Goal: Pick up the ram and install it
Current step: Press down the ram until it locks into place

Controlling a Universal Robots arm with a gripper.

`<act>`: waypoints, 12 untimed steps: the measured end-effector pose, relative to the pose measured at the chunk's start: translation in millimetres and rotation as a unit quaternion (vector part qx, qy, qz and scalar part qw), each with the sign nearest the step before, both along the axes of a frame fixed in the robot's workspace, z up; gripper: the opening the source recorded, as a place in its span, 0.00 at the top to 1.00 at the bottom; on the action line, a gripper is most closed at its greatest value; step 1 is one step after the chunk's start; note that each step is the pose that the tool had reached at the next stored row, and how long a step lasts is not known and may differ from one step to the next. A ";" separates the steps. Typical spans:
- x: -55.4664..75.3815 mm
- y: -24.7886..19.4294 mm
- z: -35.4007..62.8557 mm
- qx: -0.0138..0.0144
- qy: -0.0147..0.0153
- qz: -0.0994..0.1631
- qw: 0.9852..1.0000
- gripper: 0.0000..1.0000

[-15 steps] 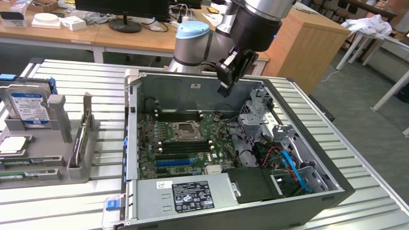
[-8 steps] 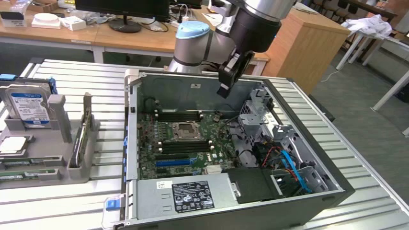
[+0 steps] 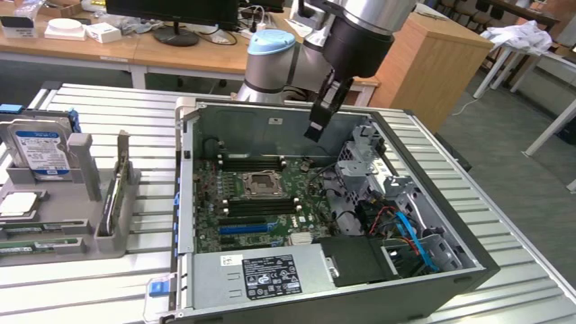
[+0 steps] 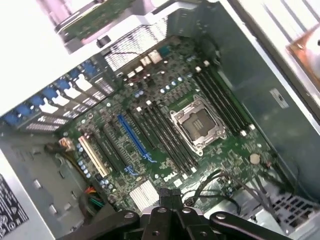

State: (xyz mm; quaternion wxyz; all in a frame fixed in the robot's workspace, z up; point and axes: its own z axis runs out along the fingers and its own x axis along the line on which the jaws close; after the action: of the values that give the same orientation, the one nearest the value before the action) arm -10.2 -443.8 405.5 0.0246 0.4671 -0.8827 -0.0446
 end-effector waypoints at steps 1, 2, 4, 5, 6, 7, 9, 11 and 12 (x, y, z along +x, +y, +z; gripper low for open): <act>0.0 0.0 -1.0 0.000 0.000 0.009 1.000 0.90; 0.0 0.0 -1.8 0.000 0.000 0.018 1.000 0.90; 0.0 0.0 -3.5 0.000 0.000 0.037 0.999 0.90; 0.0 0.0 -4.4 0.000 0.000 0.045 0.999 0.90; 0.0 0.0 -5.4 0.000 0.000 0.055 0.999 0.90; 0.0 0.0 -6.5 0.000 0.000 0.063 0.998 0.90; 0.0 -0.1 -8.6 0.001 0.000 0.081 0.997 0.90; 0.0 0.1 -10.2 0.003 -0.001 0.095 0.995 0.90; 0.0 0.3 -11.0 0.003 -0.001 0.099 0.995 0.90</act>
State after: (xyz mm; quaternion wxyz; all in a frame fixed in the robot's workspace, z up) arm -10.1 -443.5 394.5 0.0266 0.5523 -0.8321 -0.0445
